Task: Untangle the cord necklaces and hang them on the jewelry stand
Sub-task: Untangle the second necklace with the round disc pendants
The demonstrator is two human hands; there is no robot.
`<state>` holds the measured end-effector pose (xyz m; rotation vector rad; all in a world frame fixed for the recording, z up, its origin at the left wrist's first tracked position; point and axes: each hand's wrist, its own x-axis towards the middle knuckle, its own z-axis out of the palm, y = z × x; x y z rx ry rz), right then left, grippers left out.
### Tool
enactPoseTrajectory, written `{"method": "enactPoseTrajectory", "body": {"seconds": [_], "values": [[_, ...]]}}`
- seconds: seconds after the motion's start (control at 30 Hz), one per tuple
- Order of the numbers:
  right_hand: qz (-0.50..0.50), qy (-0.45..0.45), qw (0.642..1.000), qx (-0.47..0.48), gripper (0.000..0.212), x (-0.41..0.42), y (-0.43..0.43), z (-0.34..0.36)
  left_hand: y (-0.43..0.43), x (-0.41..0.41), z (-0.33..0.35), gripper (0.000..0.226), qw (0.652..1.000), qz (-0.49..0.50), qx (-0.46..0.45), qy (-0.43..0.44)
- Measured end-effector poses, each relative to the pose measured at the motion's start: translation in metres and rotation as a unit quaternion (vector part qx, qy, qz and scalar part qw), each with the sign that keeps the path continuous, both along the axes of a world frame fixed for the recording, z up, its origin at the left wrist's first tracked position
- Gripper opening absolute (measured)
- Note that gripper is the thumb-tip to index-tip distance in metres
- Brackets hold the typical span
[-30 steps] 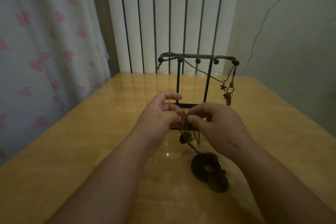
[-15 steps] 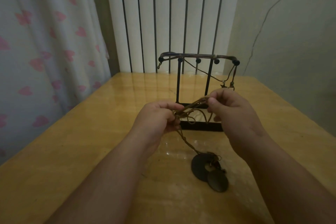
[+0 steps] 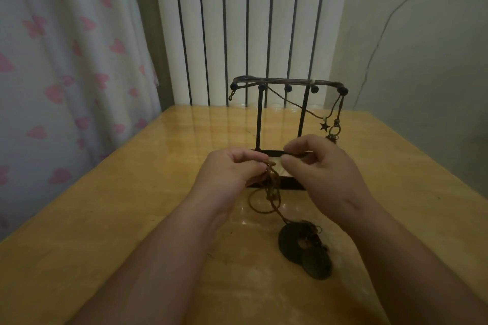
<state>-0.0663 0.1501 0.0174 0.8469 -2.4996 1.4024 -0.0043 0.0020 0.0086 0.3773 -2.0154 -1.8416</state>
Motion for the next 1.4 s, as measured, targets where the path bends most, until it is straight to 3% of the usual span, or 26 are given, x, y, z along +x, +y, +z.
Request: {"method": "enactPoseTrajectory", "body": {"seconds": [0.17,0.4,0.57,0.8,0.97,1.13,1.27,1.4], "values": [[0.015,-0.004,0.997,0.081,0.028,-0.0018,-0.0044,-0.0064,-0.0003,0.0002,0.001,0.009,1.0,0.002,-0.011,0.007],[0.04,-0.042,0.998,0.034,0.025,0.0021,-0.0028,-0.0062,-0.0022,-0.001,-0.0006,0.008,1.0,-0.006,0.001,0.026],[0.021,-0.068,0.997,0.009,0.015,-0.0011,-0.0024,-0.0076,-0.0031,-0.0016,-0.0008,0.022,0.999,-0.035,0.026,0.028],[0.05,-0.14,0.987,-0.065,0.004,0.0015,-0.0035,-0.0071,-0.0002,0.0017,0.0014,0.029,0.997,-0.05,-0.025,0.044],[0.046,-0.155,0.983,-0.084,0.009,0.0038,-0.0048,-0.0051,0.0013,0.0015,0.0016,0.032,0.997,-0.038,-0.047,0.039],[0.039,-0.182,0.975,-0.123,0.009,0.0039,-0.0028,-0.0032,0.0045,0.0018,-0.0011,0.014,0.987,-0.002,-0.159,0.021],[0.03,-0.194,0.971,-0.134,0.013,0.0038,-0.0031,-0.0024,0.003,0.0005,-0.0005,0.017,0.993,-0.046,-0.108,-0.002],[0.038,-0.191,0.974,-0.118,0.018,0.0056,-0.0064,-0.003,-0.0003,-0.0007,-0.0025,0.02,0.993,-0.048,-0.112,-0.001]]}}
